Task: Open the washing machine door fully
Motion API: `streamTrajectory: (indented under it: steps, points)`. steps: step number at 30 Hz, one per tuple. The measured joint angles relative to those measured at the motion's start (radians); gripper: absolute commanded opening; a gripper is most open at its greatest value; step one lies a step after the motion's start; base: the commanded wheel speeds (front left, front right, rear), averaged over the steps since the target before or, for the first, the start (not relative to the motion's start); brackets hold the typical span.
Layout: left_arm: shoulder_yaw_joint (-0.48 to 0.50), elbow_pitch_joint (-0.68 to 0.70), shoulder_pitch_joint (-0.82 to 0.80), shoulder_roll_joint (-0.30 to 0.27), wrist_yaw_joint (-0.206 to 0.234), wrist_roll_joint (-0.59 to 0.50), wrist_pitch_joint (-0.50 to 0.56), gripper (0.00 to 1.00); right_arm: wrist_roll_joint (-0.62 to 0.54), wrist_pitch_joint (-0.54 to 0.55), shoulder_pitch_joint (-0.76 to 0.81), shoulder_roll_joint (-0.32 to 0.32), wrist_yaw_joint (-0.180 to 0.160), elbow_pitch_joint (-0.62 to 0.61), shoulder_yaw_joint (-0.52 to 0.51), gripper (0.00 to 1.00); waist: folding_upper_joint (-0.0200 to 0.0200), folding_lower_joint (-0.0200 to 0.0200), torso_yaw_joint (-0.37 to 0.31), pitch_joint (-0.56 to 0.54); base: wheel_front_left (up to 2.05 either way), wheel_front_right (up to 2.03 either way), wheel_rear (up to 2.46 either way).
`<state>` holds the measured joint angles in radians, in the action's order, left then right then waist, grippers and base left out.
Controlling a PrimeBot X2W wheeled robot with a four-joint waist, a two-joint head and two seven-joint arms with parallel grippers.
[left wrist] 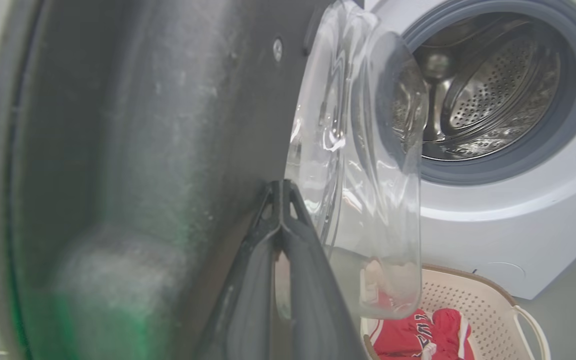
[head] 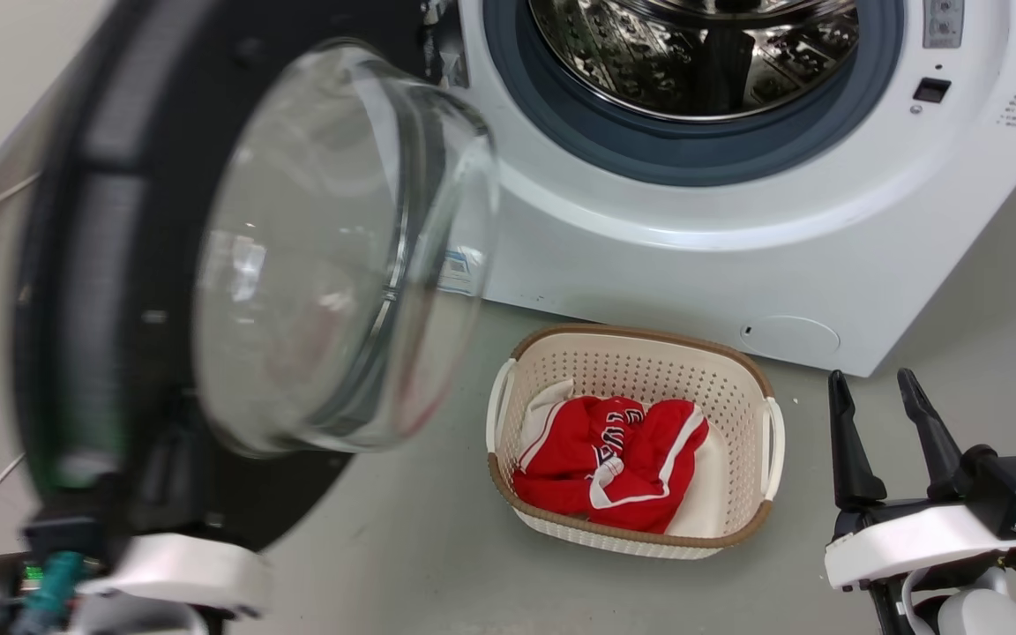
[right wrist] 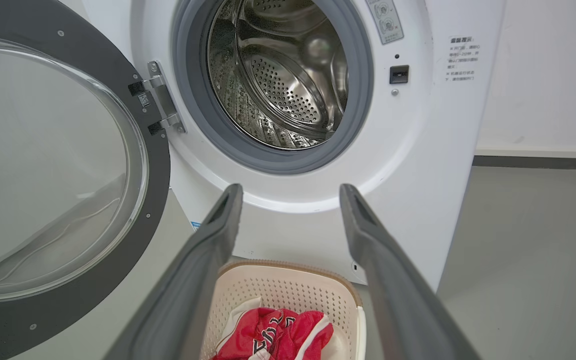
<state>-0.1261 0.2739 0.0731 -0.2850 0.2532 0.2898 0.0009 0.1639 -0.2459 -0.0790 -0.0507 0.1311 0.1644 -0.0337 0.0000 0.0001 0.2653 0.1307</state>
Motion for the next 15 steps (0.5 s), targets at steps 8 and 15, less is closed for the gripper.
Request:
streamTrajectory:
  steps: [8,15]
  points:
    - [0.183,-0.163,-0.061,-0.045,0.000,0.098,-0.111,0.00,-0.007,0.007,-0.017,0.000,0.000,-0.016,-0.016,1.00,0.0000,0.0000,-0.031,0.041,0.00,0.00,0.00]
    - [0.288,-0.349,-0.155,-0.111,-0.052,0.153,-0.213,0.00,-0.016,0.010,-0.026,0.000,0.000,-0.021,-0.032,1.00,0.0000,0.0000,-0.045,0.070,0.00,0.00,0.00]
